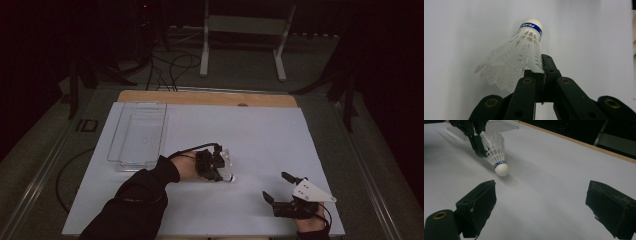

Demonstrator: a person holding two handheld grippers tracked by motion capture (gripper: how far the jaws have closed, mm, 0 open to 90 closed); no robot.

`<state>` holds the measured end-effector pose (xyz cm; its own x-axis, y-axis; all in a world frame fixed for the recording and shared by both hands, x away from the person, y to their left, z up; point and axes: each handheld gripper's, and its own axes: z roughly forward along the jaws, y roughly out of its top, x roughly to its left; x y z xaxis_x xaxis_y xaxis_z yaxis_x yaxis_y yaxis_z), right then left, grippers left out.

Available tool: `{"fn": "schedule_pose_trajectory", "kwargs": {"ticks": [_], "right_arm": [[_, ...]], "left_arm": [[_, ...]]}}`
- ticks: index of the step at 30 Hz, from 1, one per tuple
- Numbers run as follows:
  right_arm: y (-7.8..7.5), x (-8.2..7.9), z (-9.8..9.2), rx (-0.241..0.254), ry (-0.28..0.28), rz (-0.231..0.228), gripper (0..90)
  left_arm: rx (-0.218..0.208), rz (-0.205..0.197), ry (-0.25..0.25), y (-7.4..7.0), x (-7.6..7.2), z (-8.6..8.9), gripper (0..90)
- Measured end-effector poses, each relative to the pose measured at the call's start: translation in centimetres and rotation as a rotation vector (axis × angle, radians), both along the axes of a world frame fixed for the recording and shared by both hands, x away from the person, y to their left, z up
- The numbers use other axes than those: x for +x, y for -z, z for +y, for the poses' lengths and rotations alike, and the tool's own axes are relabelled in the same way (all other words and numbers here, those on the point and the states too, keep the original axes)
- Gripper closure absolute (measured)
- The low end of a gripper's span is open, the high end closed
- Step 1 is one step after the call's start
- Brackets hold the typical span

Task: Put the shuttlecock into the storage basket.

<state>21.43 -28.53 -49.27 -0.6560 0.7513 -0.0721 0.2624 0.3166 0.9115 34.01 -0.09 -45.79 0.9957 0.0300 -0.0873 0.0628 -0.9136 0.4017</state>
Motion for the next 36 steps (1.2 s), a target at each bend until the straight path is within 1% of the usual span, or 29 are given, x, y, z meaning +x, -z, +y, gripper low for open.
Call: {"fn": "schedule_pose_trajectory", "kwargs": {"ticks": [2,3,4,5,6,7,9,10,11,14,16,19,21,22,23,25,26,27,29,30,31,32,34,35,36], "right_arm": [[0.0,0.0,0.0,-0.001,0.001,0.000,9.4],[0.0,0.0,0.0,-0.001,0.001,0.000,9.4],[0.0,0.0,0.0,-0.001,0.001,0.000,9.4],[0.0,0.0,0.0,-0.002,0.001,-0.003,9.4],[0.0,0.0,0.0,-0.002,0.001,-0.003,9.4],[0.0,0.0,0.0,-0.001,0.001,-0.002,9.4],[0.0,0.0,0.0,-0.002,0.002,0.002,9.4],[0.0,0.0,0.1,-0.002,0.001,0.001,9.4],[0.0,0.0,0.1,-0.002,0.001,0.001,9.4],[0.0,0.0,0.1,-0.002,0.000,0.001,9.4],[0.1,0.0,0.1,-0.002,-0.001,0.001,9.4],[0.0,0.0,0.1,-0.001,0.000,0.001,9.4],[0.0,0.0,0.1,-0.002,0.002,0.002,9.4],[0.0,0.0,0.1,0.002,0.002,0.002,9.4],[0.0,0.0,0.1,0.002,0.002,0.002,9.4],[0.1,0.0,0.1,0.002,0.001,0.002,9.4],[0.1,0.0,0.1,0.002,0.001,0.002,9.4],[0.1,0.0,0.1,0.001,0.002,0.002,9.4],[0.1,0.1,0.1,0.000,0.000,0.001,9.4],[0.1,0.1,0.1,0.000,0.001,0.002,9.4],[0.1,0.1,0.1,-0.002,0.000,0.003,9.4],[0.1,0.1,0.1,-0.002,-0.001,0.004,9.4],[0.1,0.1,0.1,-0.004,0.002,0.000,9.4],[0.1,0.0,0.1,-0.002,0.002,0.000,9.4],[0.1,0.0,0.1,-0.001,0.003,-0.001,9.4]], "left_arm": [[0.008,-0.003,0.008,-0.1,0.0,0.1,90.0],[0.004,0.003,0.001,-0.2,0.0,0.2,90.0],[0.009,0.005,0.002,-0.2,0.0,0.3,90.0],[0.011,-0.003,0.004,-0.3,0.0,0.3,90.0],[0.010,0.001,0.002,-0.4,0.0,0.4,90.0],[0.004,-0.004,0.004,-0.5,-0.1,0.5,90.0],[0.002,-0.006,-0.009,-0.8,-0.1,0.7,90.0],[0.006,-0.013,-0.003,-0.9,-0.1,0.8,90.0],[0.004,-0.006,-0.009,-1.0,-0.1,0.9,90.0],[0.009,-0.004,-0.002,-1.3,0.0,1.2,90.0],[0.000,0.003,-0.003,-1.4,-0.1,1.4,90.0],[-0.017,0.022,0.012,-1.6,-0.2,1.7,90.0],[-0.012,0.020,0.022,-1.6,-0.2,2.0,90.0],[-0.017,0.028,0.017,-1.6,-0.3,2.1,90.0],[-0.009,0.024,0.024,-1.6,-0.2,2.3,90.0],[-0.017,0.030,0.017,-1.7,-0.2,2.5,90.0],[-0.012,0.026,0.021,-1.8,-0.2,2.7,90.0],[-0.016,0.024,0.012,-1.9,-0.2,2.8,90.0],[-0.021,0.031,0.014,-2.1,-0.3,3.1,90.0],[-0.019,0.027,0.011,-2.2,-0.2,3.1,90.0],[-0.014,0.032,0.012,-2.2,-0.2,3.2,90.0],[-0.010,0.023,0.020,-2.3,-0.3,3.2,90.0],[-0.011,0.034,0.009,-2.6,-0.3,3.3,90.0],[-0.010,0.027,0.019,-2.8,-0.3,3.3,90.0],[-0.017,0.029,0.017,-2.9,-0.4,3.4,90.0]]}}
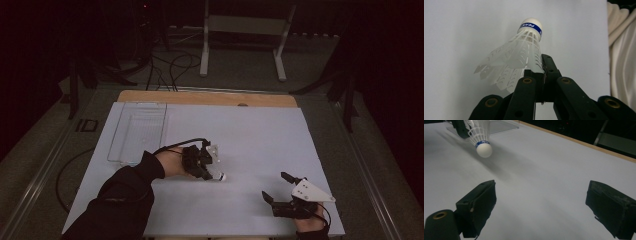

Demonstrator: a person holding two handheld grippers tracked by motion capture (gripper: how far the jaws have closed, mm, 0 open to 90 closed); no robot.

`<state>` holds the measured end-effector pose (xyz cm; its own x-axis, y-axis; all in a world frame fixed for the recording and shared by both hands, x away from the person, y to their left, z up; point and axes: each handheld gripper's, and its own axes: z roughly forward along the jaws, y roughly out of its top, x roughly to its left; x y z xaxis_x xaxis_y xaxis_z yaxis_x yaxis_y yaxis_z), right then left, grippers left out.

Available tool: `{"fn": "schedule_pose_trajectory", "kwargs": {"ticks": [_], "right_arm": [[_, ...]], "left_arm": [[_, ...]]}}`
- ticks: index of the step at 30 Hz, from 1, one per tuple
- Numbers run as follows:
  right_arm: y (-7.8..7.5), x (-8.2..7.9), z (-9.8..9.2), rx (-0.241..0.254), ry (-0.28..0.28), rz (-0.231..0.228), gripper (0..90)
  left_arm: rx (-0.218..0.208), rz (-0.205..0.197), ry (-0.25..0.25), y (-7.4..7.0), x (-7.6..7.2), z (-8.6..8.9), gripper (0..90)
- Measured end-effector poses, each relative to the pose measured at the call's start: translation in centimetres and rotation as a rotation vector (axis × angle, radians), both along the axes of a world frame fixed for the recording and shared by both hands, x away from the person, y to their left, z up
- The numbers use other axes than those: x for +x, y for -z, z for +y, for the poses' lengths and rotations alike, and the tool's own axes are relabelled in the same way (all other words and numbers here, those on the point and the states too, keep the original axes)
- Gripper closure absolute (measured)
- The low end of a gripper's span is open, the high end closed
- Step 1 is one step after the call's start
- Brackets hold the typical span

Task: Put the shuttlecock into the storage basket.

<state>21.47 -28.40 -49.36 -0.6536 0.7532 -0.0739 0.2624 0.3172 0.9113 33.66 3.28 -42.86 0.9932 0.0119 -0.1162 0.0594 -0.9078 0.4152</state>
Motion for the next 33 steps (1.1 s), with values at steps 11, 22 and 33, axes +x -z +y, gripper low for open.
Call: {"fn": "schedule_pose_trajectory", "kwargs": {"ticks": [11,22,33], "right_arm": [[0.0,0.0,0.0,0.000,0.000,0.003,9.4],[0.0,0.0,0.1,-0.002,-0.002,0.004,9.4],[0.0,-0.1,0.1,0.000,0.001,0.005,9.4]], "left_arm": [[-0.022,-0.031,0.012,-2.3,-0.1,0.5,90.0],[-0.047,-0.035,0.005,-4.2,0.0,1.8,90.0],[-0.055,-0.064,-0.004,-6.0,0.1,3.2,90.0]]}}
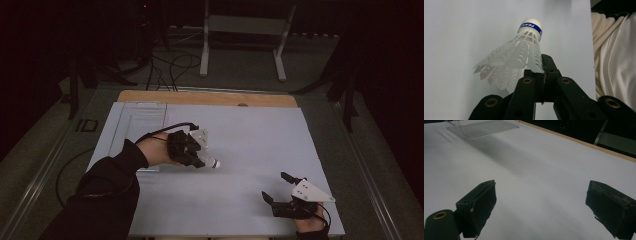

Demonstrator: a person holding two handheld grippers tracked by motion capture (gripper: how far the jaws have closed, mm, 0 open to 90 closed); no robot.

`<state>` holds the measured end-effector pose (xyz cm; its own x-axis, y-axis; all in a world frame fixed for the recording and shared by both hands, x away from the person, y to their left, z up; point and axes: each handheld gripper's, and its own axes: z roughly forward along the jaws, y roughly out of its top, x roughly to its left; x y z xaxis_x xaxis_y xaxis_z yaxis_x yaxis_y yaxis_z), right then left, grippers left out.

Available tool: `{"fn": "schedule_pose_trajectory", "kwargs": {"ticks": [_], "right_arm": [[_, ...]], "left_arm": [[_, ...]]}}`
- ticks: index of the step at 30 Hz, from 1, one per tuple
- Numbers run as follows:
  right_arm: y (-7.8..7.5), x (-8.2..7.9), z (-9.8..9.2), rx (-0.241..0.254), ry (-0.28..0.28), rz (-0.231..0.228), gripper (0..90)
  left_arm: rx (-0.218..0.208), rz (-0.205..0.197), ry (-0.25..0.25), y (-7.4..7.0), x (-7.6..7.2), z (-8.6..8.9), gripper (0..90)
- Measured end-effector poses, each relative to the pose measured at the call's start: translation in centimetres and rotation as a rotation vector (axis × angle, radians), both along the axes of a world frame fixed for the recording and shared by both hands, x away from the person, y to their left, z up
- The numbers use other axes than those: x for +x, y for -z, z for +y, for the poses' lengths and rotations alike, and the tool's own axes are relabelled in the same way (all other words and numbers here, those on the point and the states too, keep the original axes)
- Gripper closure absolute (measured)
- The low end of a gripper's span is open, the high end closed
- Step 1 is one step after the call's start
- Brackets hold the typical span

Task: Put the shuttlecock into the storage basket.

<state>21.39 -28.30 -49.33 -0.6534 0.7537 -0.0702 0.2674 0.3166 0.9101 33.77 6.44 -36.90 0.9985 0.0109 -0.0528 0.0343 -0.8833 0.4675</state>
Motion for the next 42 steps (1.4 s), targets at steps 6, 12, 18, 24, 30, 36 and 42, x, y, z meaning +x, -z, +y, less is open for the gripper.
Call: {"fn": "schedule_pose_trajectory", "kwargs": {"ticks": [6,12,18,24,30,36,42], "right_arm": [[0.0,0.0,0.1,-0.002,-0.001,0.000,9.4],[0.0,0.0,0.1,0.001,-0.001,0.000,9.4],[0.0,0.0,0.1,-0.001,-0.002,0.001,9.4],[0.0,0.0,0.1,0.000,-0.001,-0.001,9.4],[0.0,0.0,0.1,-0.005,-0.003,-0.003,9.4],[0.0,0.0,0.2,-0.006,-0.005,-0.004,9.4],[0.0,0.0,0.2,-0.009,-0.003,-0.001,9.4]], "left_arm": [[0.002,-0.013,-0.015,-0.8,0.2,0.7,90.0],[-0.008,-0.027,-0.040,-1.9,0.5,1.8,90.0],[-0.011,-0.033,-0.066,-2.4,0.6,2.9,90.0],[-0.008,-0.036,-0.096,-2.5,0.6,4.4,90.0],[-0.019,-0.038,-0.140,-2.7,0.8,6.3,90.0],[-0.023,-0.036,-0.154,-2.8,0.9,7.9,90.0],[-0.023,-0.044,-0.172,-2.9,0.8,9.1,90.0]]}}
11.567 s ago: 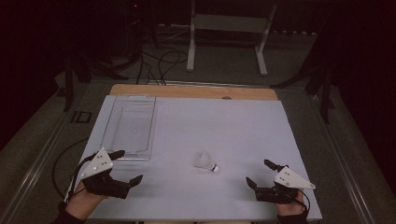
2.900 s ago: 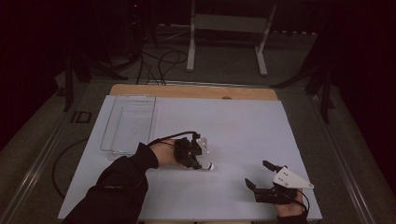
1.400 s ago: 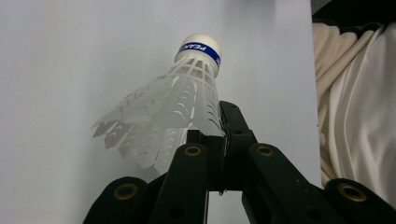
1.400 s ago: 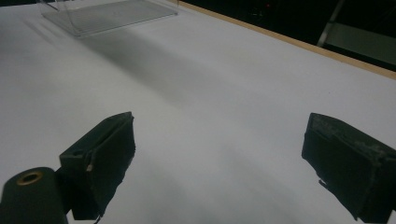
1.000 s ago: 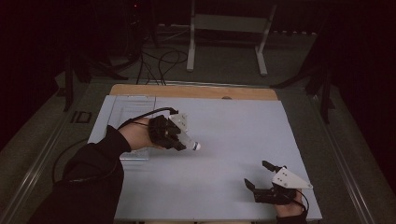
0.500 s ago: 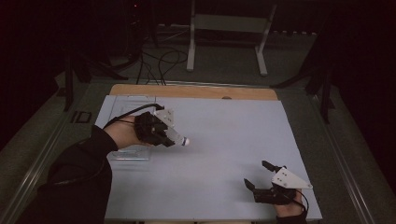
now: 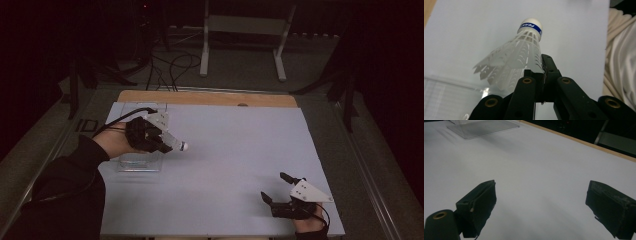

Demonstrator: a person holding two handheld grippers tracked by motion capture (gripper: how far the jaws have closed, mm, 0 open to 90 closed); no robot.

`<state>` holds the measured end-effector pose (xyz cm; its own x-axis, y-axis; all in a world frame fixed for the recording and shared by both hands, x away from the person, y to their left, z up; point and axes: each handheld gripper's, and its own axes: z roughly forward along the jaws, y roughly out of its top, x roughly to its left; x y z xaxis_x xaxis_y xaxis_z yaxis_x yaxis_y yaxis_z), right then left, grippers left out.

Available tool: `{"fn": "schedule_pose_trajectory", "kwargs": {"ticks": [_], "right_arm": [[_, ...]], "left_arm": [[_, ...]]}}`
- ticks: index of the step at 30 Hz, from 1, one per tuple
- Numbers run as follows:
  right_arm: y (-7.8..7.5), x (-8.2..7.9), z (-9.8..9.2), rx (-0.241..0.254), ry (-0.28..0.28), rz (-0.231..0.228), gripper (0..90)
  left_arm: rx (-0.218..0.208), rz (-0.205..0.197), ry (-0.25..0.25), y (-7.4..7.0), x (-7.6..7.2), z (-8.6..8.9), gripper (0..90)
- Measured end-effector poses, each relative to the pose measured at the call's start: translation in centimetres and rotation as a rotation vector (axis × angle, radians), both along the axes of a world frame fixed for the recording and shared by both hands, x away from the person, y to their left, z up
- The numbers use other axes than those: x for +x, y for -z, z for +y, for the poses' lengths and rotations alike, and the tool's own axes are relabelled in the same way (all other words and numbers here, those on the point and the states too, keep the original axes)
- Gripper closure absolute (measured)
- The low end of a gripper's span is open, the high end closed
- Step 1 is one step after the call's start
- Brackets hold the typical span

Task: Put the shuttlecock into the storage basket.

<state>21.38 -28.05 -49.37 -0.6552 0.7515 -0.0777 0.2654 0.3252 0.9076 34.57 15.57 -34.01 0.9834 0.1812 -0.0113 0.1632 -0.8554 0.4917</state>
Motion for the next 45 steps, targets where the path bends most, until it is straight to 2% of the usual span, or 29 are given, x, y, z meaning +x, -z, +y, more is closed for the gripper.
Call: {"fn": "schedule_pose_trajectory", "kwargs": {"ticks": [8,24,29,33,37,42,45], "right_arm": [[-0.1,-0.1,0.0,0.002,-0.006,-0.006,9.4],[0.0,-0.1,0.1,0.002,-0.008,-0.002,9.4],[0.0,0.0,0.2,0.000,-0.007,0.000,9.4],[0.0,0.0,0.3,0.000,-0.008,-0.001,9.4],[0.0,-0.1,0.3,-0.001,-0.006,0.002,9.4],[0.1,0.0,0.3,-0.005,-0.007,0.001,9.4],[0.1,0.0,0.3,-0.006,-0.007,0.002,9.4]], "left_arm": [[0.009,-0.004,-0.031,0.1,0.0,1.9,90.0],[-0.006,0.001,-0.087,0.4,-0.1,5.6,90.0],[-0.008,0.012,-0.114,0.8,0.1,6.7,90.0],[0.019,0.022,-0.135,1.3,0.5,7.8,90.0],[0.018,0.040,-0.169,2.1,0.9,8.9,90.0],[0.001,0.045,-0.174,2.6,1.0,9.2,90.0],[0.016,0.047,-0.163,3.0,1.1,9.1,90.0]]}}
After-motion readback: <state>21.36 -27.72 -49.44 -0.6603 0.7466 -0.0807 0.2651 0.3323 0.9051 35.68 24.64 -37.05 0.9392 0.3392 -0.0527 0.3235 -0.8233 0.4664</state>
